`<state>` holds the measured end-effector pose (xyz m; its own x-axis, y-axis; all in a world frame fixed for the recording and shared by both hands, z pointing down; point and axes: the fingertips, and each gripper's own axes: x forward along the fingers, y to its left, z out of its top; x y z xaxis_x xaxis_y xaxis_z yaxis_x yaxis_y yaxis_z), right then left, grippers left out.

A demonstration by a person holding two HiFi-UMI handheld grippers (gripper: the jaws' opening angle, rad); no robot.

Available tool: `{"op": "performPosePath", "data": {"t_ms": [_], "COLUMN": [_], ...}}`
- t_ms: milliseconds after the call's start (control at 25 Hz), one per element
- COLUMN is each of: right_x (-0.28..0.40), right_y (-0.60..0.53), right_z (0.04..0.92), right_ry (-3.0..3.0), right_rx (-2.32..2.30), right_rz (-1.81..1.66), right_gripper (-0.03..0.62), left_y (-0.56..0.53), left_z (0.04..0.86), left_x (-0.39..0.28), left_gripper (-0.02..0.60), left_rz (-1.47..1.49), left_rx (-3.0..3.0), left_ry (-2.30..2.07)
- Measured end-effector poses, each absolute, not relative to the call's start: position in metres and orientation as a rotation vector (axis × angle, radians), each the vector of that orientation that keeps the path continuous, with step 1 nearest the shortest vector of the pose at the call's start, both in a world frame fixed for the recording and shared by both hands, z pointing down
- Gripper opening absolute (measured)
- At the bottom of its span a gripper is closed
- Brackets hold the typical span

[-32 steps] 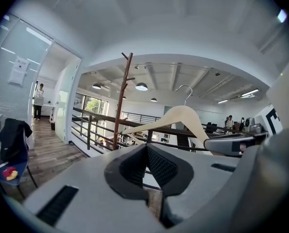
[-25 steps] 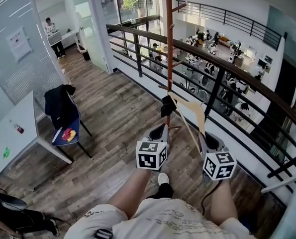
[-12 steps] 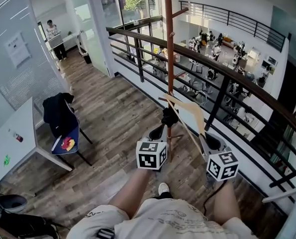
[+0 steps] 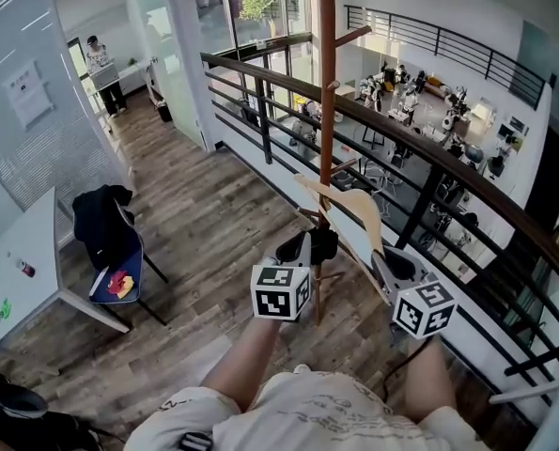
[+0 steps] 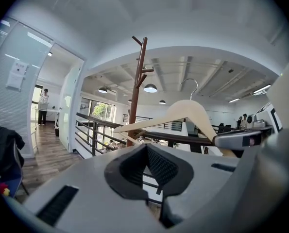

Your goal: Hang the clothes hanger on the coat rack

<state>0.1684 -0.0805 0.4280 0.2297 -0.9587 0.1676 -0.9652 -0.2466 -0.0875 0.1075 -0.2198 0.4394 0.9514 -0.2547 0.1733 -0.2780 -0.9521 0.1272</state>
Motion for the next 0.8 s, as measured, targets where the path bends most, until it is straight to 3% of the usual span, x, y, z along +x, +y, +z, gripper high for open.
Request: {"op": "performPosePath", "data": {"t_ms": [800], "right_x": [0.248], "right_y": [-0.175], "right_z": [0.367], "right_ry": [-2.252], "right_rx": [2.166], "right_rz": [0.14], "right_gripper": [0.052], "left_y": [-0.287], "left_z": [0.424], "left_x": [0.166], "left_gripper": [-0.003], "left_rz": [0.242], "left_rx": [2.949], "left_ry": [-0.572]}}
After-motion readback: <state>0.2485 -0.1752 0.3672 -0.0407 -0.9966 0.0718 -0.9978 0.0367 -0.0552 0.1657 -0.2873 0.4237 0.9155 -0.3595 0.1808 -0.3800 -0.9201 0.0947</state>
